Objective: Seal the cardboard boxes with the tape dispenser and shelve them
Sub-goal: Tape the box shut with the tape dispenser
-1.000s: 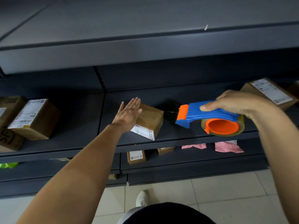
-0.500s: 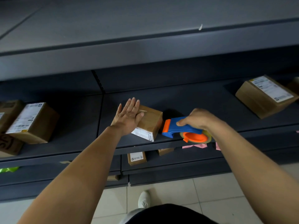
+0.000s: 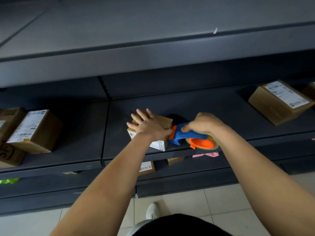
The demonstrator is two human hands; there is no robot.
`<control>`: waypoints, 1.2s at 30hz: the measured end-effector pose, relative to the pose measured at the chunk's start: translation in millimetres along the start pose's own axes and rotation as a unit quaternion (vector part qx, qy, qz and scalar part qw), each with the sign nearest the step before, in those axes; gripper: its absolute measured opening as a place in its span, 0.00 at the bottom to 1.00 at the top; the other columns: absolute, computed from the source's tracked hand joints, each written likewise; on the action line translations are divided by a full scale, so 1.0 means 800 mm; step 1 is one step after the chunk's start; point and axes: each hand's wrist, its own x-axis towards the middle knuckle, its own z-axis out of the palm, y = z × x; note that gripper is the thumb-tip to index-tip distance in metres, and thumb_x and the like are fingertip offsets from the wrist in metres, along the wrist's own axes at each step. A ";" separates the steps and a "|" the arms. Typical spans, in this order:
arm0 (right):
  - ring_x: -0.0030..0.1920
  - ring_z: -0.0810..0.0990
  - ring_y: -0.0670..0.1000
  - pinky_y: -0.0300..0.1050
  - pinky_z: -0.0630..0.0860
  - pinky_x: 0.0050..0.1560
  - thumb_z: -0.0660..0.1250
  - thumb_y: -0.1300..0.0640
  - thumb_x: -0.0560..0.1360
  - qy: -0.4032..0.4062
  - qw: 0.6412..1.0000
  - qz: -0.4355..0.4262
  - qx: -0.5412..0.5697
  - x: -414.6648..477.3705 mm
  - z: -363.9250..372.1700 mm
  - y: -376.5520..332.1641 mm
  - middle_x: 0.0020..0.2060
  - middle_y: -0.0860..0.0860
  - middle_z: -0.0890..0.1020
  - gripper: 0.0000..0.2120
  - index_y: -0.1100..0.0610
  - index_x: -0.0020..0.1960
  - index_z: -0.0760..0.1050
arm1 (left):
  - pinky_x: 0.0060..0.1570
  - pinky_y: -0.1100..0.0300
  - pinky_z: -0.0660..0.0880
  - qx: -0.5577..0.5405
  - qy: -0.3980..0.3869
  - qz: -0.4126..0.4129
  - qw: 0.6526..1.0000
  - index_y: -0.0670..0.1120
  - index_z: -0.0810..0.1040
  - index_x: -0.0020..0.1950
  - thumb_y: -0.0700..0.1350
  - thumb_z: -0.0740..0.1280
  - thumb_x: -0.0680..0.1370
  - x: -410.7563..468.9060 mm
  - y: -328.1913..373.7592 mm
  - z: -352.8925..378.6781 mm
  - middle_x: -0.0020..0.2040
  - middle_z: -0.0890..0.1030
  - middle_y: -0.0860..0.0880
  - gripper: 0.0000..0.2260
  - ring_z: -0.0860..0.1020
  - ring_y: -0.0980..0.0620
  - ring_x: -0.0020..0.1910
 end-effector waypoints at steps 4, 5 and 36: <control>0.31 0.75 0.51 0.42 0.66 0.31 0.73 0.41 0.67 0.006 0.999 -0.011 0.038 -0.007 -0.022 -0.003 0.33 0.52 0.78 0.20 0.57 0.39 0.75 | 0.69 0.38 0.59 -0.141 0.002 -0.001 0.990 0.49 0.50 0.78 0.68 0.66 0.63 0.013 -0.028 -0.024 0.78 0.53 0.40 0.50 0.56 0.36 0.74; 0.31 0.75 0.51 0.42 0.65 0.31 0.73 0.40 0.66 0.010 0.999 -0.016 0.039 -0.010 -0.034 -0.007 0.33 0.52 0.78 0.20 0.57 0.39 0.75 | 0.67 0.41 0.64 -0.226 -0.021 0.006 0.974 0.48 0.58 0.76 0.67 0.67 0.61 0.017 -0.041 -0.031 0.75 0.62 0.41 0.48 0.65 0.39 0.71; 0.30 0.77 0.52 0.44 0.67 0.37 0.74 0.32 0.57 -0.048 0.991 -0.028 0.120 -0.050 -0.034 0.027 0.28 0.54 0.81 0.31 0.61 0.39 0.81 | 0.36 0.57 0.69 -0.324 0.093 -0.023 0.941 0.41 0.75 0.37 0.65 0.62 0.75 0.045 -0.107 -0.052 0.34 0.75 0.47 0.26 0.76 0.47 0.37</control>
